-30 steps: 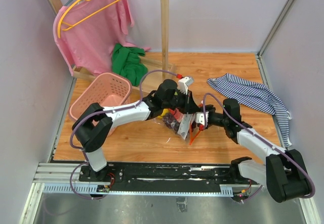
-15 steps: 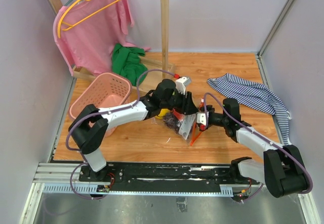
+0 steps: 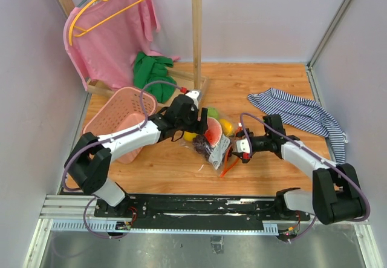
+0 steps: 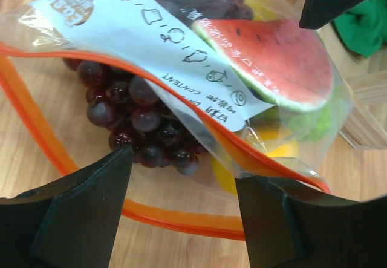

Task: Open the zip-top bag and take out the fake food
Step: Pick up the fake fruit from the zipper food storage bag.

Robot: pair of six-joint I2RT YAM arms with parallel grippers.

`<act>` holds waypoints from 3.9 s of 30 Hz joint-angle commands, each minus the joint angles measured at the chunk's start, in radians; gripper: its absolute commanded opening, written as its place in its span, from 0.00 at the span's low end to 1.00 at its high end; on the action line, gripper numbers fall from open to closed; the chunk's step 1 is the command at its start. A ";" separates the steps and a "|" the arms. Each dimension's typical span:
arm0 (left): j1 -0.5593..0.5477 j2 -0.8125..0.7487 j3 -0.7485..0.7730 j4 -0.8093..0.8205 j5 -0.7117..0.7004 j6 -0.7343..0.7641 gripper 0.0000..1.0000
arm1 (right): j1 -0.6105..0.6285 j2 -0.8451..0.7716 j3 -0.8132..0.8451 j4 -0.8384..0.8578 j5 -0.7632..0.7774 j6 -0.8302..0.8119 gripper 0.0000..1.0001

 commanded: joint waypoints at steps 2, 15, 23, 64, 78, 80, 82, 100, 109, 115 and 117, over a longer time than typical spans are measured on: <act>0.038 0.053 -0.009 -0.034 -0.027 0.031 0.80 | -0.009 0.054 0.069 -0.209 -0.075 -0.171 0.71; 0.049 0.156 -0.026 0.018 0.157 0.023 0.55 | 0.044 0.104 0.091 -0.235 -0.001 -0.209 0.66; 0.049 0.161 -0.058 0.045 0.207 0.002 0.53 | 0.073 0.140 0.110 -0.277 0.088 -0.251 0.69; -0.056 -0.270 -0.179 0.125 0.150 -0.128 0.69 | -0.043 -0.044 0.311 -0.755 0.074 -0.113 0.01; -0.145 -0.378 -0.289 0.278 0.071 -0.158 0.71 | -0.149 -0.118 0.331 -0.950 0.167 -0.159 0.01; -0.145 -0.399 -0.307 0.292 0.072 -0.161 0.71 | -0.173 -0.110 0.336 -0.994 0.161 -0.203 0.01; -0.145 -0.423 -0.325 0.309 0.072 -0.165 0.72 | -0.204 -0.102 0.341 -1.034 0.149 -0.244 0.01; -0.144 -0.566 -0.487 0.543 0.199 -0.205 0.87 | -0.457 -0.168 0.377 -1.335 0.076 -0.462 0.01; -0.144 -0.627 -0.542 0.628 0.234 -0.244 0.99 | -0.560 -0.200 0.448 -1.438 0.062 -0.474 0.01; -0.144 -0.660 -0.568 0.657 0.225 -0.241 0.99 | -0.580 -0.252 0.546 -1.478 0.077 -0.403 0.01; -0.144 -0.663 -0.567 0.671 0.240 -0.218 0.99 | -0.579 -0.271 0.576 -1.478 0.063 -0.374 0.00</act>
